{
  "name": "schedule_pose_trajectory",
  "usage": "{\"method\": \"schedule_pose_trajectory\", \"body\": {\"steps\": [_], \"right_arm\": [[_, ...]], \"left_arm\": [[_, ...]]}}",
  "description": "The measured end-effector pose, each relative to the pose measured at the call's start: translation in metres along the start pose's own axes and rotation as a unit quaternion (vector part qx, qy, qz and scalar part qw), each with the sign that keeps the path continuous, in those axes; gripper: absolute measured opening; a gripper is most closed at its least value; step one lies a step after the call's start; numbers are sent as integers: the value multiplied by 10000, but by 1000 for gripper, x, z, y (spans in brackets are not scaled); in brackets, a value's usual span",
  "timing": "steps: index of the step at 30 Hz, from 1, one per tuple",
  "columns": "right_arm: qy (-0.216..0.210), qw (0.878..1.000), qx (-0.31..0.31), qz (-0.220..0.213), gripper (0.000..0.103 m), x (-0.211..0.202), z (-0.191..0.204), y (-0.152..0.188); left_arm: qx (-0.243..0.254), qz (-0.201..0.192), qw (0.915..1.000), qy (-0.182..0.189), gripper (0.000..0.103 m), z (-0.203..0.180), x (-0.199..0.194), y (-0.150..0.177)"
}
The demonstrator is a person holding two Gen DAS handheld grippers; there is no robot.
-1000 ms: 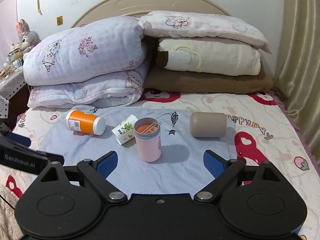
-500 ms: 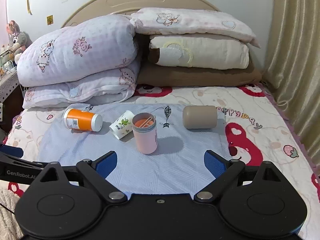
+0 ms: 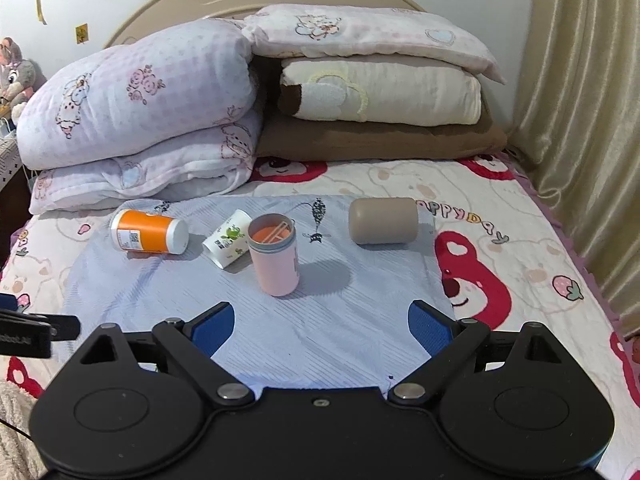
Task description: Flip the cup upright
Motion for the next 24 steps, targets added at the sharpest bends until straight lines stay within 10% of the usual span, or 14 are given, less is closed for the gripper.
{"method": "schedule_pose_trajectory", "body": {"steps": [24], "right_arm": [[39, 9999, -43, 123, 96, 4, 2, 6]], "left_arm": [[-148, 67, 9998, -101, 96, 15, 7, 4]]}}
Point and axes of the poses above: each gripper's, at about its wrist camera, not at the fingertips, and x roughly the way its jaws point, z to its left, y to its underside, the point moved 10 cm from there along x, roughly the way its jaws point, and after that the axes turned 1 degree about -y, right-handed, at the moved point
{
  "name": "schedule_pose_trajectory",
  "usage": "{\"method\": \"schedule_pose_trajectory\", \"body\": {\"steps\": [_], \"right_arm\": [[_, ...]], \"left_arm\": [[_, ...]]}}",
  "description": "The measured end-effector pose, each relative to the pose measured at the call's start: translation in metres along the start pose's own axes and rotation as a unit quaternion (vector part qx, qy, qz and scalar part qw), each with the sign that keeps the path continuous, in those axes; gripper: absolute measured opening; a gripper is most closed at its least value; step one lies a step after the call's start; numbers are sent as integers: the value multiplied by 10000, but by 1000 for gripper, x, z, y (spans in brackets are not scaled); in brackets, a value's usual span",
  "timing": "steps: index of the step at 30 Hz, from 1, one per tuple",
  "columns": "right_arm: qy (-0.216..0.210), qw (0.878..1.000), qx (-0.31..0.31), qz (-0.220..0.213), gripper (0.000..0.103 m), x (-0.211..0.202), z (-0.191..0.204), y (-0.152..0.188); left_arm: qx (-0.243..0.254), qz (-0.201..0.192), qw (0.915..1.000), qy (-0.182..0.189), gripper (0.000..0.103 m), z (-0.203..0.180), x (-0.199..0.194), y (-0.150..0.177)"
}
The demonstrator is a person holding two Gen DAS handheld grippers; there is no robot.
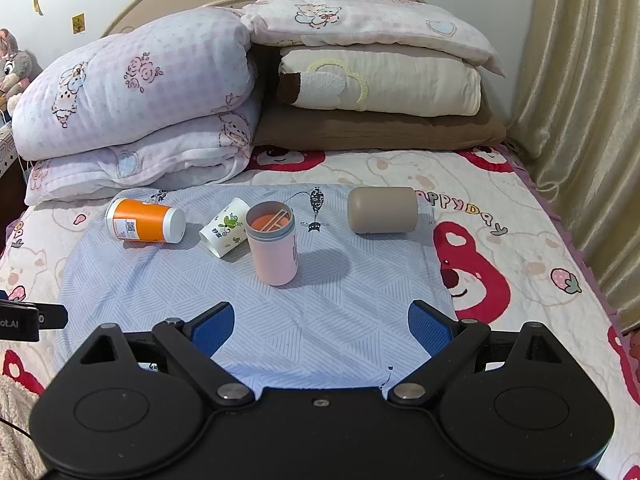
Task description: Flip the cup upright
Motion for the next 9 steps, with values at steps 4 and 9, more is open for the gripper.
{"method": "schedule_pose_trajectory", "body": {"steps": [4, 9], "right_arm": [[15, 10000, 28, 5, 96, 1, -2, 0], [22, 10000, 23, 6, 96, 1, -3, 1]], "left_arm": [[-6, -3, 10000, -24, 96, 1, 0, 1], [-12, 21, 10000, -18, 96, 1, 0, 1]]}}
Point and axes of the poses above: each gripper's, at about its wrist camera, not at the fingertips, and x roughly the way its jaws point, z to its left, y to its underside, the point moved 10 cm from there along x, roughly the way its jaws point, and after that the axes turned 1 degree about -y, right-handed, at the moved point
